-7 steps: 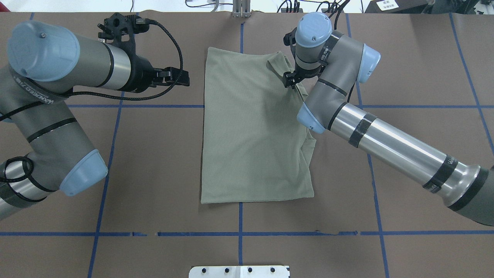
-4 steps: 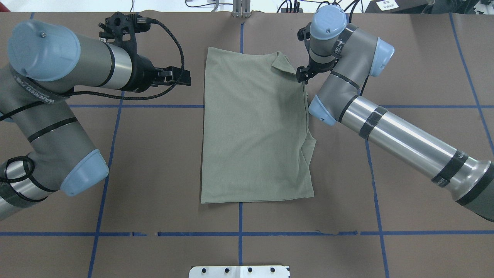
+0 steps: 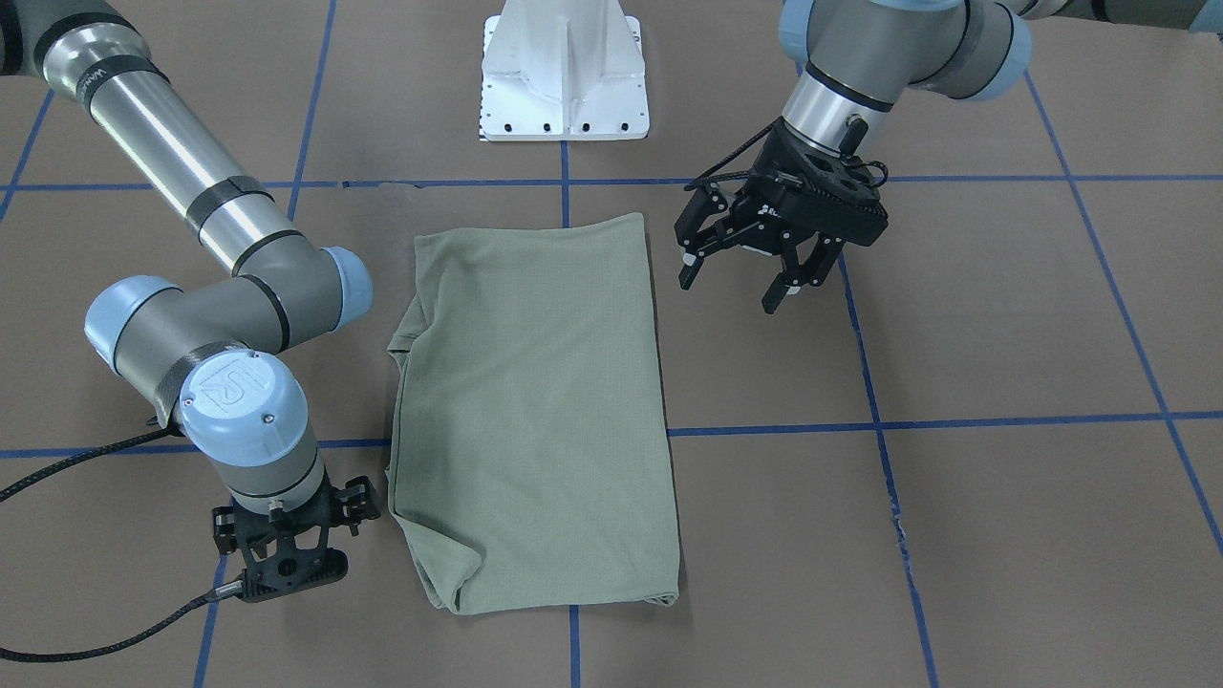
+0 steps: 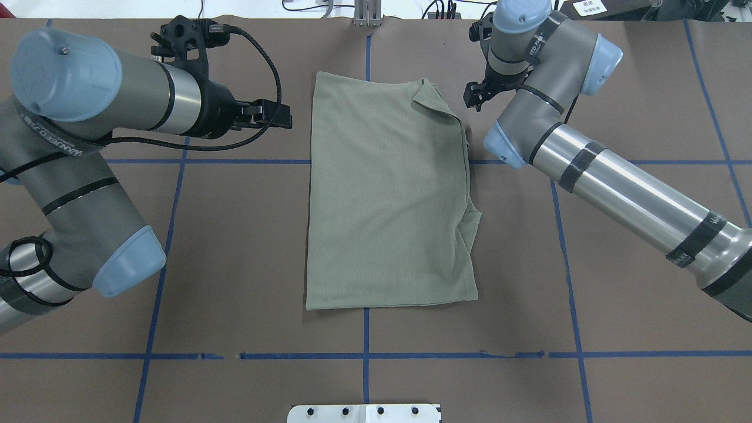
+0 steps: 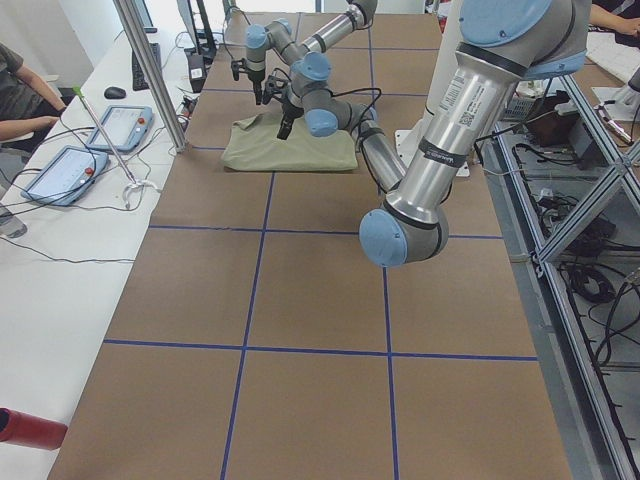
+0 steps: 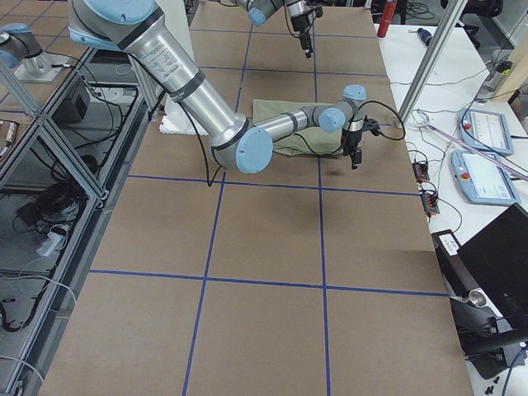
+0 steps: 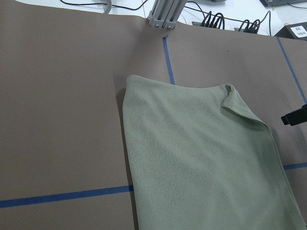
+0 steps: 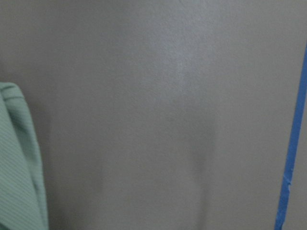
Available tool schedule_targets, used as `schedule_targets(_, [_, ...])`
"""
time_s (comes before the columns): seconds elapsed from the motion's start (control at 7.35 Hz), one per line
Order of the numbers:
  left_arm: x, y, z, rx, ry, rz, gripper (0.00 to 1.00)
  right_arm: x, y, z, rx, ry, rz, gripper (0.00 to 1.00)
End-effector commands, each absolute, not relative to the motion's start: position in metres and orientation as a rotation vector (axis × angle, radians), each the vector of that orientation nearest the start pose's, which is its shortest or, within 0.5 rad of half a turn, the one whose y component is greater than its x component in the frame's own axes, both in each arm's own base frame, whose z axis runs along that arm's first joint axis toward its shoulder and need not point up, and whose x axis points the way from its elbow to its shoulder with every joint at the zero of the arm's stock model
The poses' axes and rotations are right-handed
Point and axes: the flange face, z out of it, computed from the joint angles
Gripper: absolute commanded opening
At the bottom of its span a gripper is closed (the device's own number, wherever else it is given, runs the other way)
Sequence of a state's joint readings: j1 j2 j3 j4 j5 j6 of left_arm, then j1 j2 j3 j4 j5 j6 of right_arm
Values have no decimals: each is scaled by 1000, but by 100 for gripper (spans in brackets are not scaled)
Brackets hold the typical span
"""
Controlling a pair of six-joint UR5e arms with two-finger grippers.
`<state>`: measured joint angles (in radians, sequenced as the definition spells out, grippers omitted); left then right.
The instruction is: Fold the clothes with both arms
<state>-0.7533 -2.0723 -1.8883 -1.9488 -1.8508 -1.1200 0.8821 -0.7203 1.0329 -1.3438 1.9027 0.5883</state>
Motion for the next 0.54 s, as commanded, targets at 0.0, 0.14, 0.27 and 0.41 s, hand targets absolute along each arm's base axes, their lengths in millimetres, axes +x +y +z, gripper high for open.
schedule_targets(0.0, [360,-486,189,476,1120,-100,99,-483,-708,290,249,-617,-156,100])
schedule_targets(0.14, [359,-486,187,478,1122,-100,99,-504,-705,263,269,-622,-137,100])
schedule_targets(0.27, [359,-486,188,477,1121,-100,99,-516,-697,258,290,-628,-151,95])
schedule_targets(0.41, [359,-486,188,477,1121,-100,99,-529,-690,253,326,-651,-160,75])
